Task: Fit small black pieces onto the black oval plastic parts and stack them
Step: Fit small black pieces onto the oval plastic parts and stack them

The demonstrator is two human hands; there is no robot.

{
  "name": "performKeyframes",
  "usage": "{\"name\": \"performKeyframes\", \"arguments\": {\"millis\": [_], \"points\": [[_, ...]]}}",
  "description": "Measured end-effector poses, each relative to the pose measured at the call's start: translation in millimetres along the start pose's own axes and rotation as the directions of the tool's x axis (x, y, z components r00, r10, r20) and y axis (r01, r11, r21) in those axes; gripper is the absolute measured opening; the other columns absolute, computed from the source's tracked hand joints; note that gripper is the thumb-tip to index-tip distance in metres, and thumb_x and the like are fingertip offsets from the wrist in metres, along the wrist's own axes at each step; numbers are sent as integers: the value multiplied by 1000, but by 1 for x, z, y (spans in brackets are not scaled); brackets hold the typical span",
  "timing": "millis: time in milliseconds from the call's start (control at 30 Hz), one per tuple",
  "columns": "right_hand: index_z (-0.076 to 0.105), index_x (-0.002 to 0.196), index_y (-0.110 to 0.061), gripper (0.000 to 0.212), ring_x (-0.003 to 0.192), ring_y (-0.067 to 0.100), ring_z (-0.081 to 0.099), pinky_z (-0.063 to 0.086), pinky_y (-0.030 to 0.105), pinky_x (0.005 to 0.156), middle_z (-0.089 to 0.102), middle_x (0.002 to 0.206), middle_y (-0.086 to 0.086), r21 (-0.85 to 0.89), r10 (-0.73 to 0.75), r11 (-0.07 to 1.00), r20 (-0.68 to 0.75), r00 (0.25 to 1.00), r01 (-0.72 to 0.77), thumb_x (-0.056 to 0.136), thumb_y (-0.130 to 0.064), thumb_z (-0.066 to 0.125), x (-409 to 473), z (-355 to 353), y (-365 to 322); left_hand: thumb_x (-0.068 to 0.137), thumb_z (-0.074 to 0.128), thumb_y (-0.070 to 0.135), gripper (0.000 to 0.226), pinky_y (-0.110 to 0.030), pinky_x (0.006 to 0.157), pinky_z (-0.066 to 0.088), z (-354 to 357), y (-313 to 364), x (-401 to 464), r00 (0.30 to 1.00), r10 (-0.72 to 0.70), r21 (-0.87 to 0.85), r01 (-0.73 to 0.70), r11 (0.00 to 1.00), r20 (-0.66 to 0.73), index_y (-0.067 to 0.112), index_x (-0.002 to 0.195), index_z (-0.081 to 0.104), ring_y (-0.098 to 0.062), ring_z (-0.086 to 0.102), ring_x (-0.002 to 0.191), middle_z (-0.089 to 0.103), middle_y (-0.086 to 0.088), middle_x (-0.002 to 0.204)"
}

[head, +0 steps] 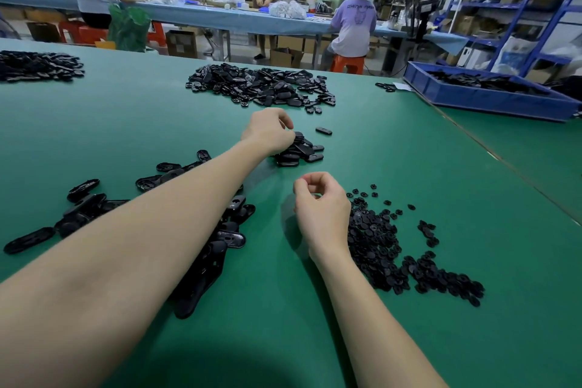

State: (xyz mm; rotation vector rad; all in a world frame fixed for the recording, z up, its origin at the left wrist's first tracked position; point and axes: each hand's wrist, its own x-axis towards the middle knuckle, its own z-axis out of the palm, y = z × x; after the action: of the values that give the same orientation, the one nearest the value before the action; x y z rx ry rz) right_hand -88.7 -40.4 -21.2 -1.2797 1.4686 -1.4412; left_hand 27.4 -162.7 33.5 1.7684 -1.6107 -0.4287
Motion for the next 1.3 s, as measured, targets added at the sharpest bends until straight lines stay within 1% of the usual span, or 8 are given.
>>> {"name": "performKeyframes", "arguments": {"millis": [133,233,333,433,700,1000,1200,1300], "points": [[66,82,-19,8,68,14,62,49,27,67,65,74,-9,-12,-8,1000,3,1000,8,90,-20,63,0,-1,1,87,68,27,7,-16,71,47,-15,-5,-36,999,45,-192,-46,980,-8,26,91,74,-8,64,91,71,10,93],[67,81,-21,9,63,5,59,44,19,62,66,73,-10,-34,-19,999,7,1000,19,89,-22,64,0,-2,2,90,67,36,7,-22,63,47,-33,-16,-66,981,64,-242,-18,970,184,31,89,73,-8,67,78,73,11,92],[68,82,-22,7,60,0,55,40,15,59,65,73,-11,-67,-29,997,20,999,30,89,-24,65,1,-2,1,94,64,35,8,-23,67,50,-53,-21,-81,925,122,-125,-82,989,359,33,94,72,-6,70,76,74,13,94],[69,82,-22,7,62,-4,55,39,12,59,67,75,-11,-100,-44,994,58,997,49,88,-24,66,-1,-2,2,93,65,31,10,-25,81,51,-71,-25,-85,913,120,87,-167,982,390,35,92,73,-8,68,84,73,14,94],[69,81,-24,8,72,5,64,47,22,68,73,82,-7,-163,-46,985,111,993,64,88,-24,65,-2,0,2,77,83,36,27,-28,93,50,-87,-37,-92,863,-86,414,-150,898,497,36,103,74,-8,65,94,66,26,86],[70,83,-24,8,72,9,62,48,26,68,74,86,-5,-173,-16,984,155,988,43,88,-25,64,-4,-1,-3,80,75,12,21,-22,66,46,-79,-31,-97,890,37,239,-162,957,455,31,90,73,-6,63,69,69,13,86],[71,86,-19,11,52,8,56,43,23,56,73,76,-5,-10,165,985,322,932,-171,95,-22,65,8,-19,-21,87,73,10,12,-11,56,46,-70,-16,-104,896,145,-185,-72,980,420,21,88,78,-6,66,61,64,7,69],[73,88,-22,11,51,5,57,42,22,55,75,75,-10,-166,162,980,343,925,-110,94,-27,66,22,-41,-29,87,73,2,9,-17,70,57,-57,-11,-106,910,103,-424,86,901,403,10,89,77,-12,68,68,63,1,69]]}}
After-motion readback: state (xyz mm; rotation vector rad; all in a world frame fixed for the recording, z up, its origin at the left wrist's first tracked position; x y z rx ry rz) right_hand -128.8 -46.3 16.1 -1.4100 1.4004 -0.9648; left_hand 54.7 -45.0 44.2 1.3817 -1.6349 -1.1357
